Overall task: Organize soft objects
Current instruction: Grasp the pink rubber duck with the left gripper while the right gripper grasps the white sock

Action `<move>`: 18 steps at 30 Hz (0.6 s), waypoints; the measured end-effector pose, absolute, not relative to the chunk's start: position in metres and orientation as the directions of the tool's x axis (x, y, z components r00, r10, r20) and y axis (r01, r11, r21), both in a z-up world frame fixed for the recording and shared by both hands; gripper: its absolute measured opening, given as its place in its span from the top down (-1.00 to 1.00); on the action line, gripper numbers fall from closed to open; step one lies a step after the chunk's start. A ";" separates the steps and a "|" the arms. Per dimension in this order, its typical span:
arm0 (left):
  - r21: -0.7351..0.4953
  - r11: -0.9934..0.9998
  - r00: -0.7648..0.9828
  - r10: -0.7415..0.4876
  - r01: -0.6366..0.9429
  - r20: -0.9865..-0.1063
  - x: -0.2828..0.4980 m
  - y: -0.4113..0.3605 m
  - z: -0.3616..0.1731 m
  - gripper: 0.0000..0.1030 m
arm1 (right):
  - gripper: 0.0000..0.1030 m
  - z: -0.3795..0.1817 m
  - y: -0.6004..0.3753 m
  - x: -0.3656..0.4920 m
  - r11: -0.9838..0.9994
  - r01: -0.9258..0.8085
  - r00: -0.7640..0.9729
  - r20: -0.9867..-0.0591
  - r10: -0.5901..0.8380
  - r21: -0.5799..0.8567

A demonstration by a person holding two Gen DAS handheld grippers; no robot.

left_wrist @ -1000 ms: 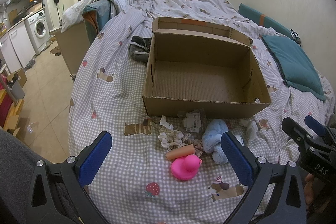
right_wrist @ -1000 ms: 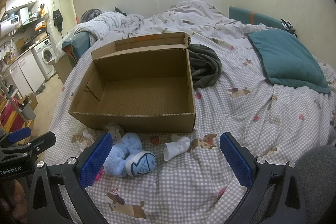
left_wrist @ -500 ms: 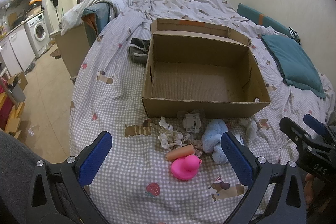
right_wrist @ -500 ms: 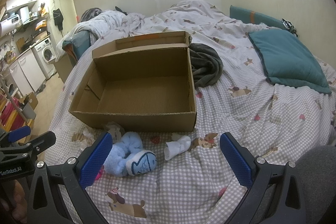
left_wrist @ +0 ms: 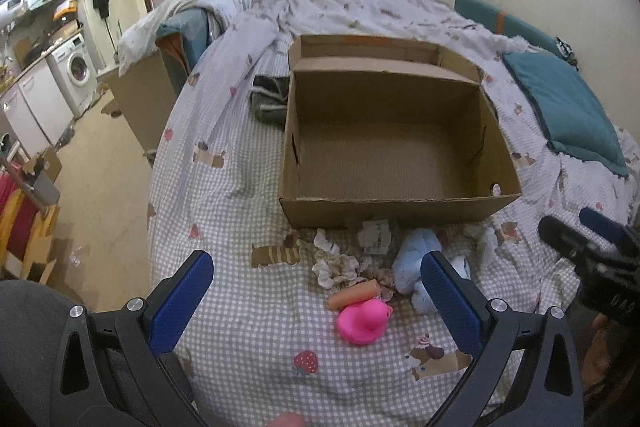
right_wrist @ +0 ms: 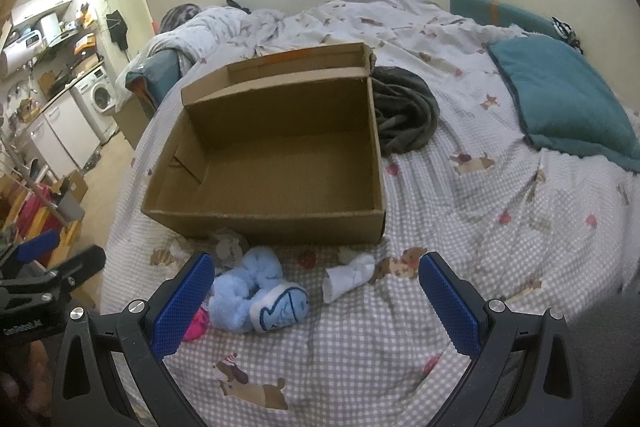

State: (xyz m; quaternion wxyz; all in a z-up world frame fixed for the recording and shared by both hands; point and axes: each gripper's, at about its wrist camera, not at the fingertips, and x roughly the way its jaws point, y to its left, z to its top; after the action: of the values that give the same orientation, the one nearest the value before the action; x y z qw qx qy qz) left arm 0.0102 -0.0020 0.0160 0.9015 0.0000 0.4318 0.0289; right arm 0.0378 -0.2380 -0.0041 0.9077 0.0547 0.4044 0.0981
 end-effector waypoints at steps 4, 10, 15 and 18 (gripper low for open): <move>0.001 0.998 0.576 0.037 -0.063 -0.816 0.024 0.006 0.018 -1.00 | -1.00 0.008 -0.241 0.052 0.956 -0.194 0.615 -0.731 0.294 0.221; -0.022 0.996 0.511 0.026 -0.088 -0.859 0.045 0.023 0.017 -0.69 | -1.00 0.015 -0.241 0.076 0.951 -0.226 0.551 -0.777 0.305 0.212; -0.108 0.988 0.364 -0.060 -0.111 -0.929 0.060 0.030 -0.011 -0.67 | -1.00 -0.004 -0.247 0.090 0.954 -0.213 0.524 -0.800 0.292 0.209; -0.114 0.989 0.269 -0.085 -0.094 -0.959 0.061 0.017 -0.038 -0.58 | -1.00 -0.029 -0.253 0.095 0.957 -0.162 0.468 -0.836 0.288 0.239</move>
State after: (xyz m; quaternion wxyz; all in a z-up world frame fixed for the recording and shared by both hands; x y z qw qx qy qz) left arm 0.0614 0.0170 -0.0379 0.7930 -0.0740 0.6047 0.0026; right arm 0.0947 -0.2529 -0.0293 0.8544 0.0629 0.4988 0.1316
